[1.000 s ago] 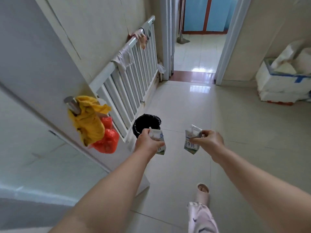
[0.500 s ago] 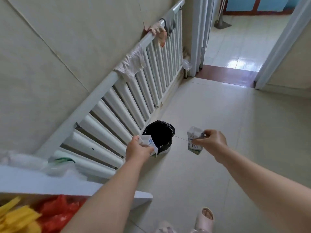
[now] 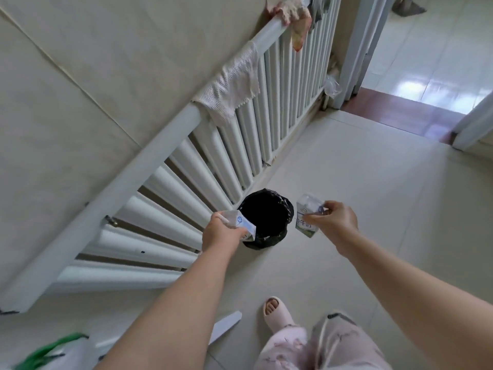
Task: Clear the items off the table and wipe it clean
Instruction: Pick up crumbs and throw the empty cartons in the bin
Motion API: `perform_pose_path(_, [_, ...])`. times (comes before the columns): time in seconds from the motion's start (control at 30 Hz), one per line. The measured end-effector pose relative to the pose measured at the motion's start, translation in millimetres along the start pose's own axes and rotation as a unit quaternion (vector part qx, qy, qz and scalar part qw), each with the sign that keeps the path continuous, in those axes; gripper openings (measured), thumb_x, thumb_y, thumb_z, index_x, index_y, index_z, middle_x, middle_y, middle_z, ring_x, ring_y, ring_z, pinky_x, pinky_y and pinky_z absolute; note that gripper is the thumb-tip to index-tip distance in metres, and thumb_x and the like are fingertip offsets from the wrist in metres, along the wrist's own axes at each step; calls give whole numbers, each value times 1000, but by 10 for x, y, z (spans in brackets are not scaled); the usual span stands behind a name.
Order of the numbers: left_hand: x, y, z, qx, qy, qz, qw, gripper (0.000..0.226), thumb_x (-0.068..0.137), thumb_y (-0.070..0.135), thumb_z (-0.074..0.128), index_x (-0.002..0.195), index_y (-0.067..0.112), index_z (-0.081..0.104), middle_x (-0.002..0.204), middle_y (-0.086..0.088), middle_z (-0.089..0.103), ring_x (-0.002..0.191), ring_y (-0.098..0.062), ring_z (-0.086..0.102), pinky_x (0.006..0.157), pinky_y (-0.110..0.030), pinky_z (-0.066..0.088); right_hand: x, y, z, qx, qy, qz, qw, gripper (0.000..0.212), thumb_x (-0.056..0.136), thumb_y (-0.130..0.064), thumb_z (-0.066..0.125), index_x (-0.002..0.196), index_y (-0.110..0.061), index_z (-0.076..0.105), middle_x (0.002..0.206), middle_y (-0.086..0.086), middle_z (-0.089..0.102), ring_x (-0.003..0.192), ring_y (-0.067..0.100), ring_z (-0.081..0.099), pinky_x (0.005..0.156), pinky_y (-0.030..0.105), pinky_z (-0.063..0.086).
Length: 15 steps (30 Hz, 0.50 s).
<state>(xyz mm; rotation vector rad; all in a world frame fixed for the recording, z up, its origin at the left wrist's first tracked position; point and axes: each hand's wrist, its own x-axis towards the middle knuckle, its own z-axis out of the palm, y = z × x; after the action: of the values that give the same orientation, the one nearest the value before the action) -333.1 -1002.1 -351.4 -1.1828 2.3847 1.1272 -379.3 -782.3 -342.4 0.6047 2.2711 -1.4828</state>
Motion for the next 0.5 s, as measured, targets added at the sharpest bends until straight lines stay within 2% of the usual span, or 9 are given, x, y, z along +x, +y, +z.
perform_pose_path(0.13, [265,107,86,-1,-5,-9,1000,49,67,24,79,105,22,48,105,1,60,94,-25,60,81,-36,53,300,-99,167,-21,-17,-5,1000,21,67,-12,77,84,-21,68,65,-4,62,58,10,52,49,23,37])
perform_pose_path(0.3, [581,258,241,-26,-8,-21,999,64,69,19,80,126,22,49,106,2,58,99,-23,59,87,-32,50,759,-218,358,-53,-26,-17,998,25,68,-15,75,91,-23,69,58,-10,54,52,3,45,44,16,32])
perform_pose_path(0.37, [740,309,350,-33,-8,-38,999,66,68,18,81,126,22,50,112,0,61,99,-23,59,87,-31,50,974,-262,415,-67,-36,-28,997,26,68,-16,75,93,-22,70,55,-9,51,50,3,42,39,11,29])
perform_pose_path(0.5, [1097,426,585,-49,-17,-75,996,64,71,15,79,127,20,49,118,1,59,95,-18,53,83,-25,44,1436,-305,524,-91,-56,-29,994,29,69,-16,75,97,-23,70,54,-9,47,49,5,40,39,9,30])
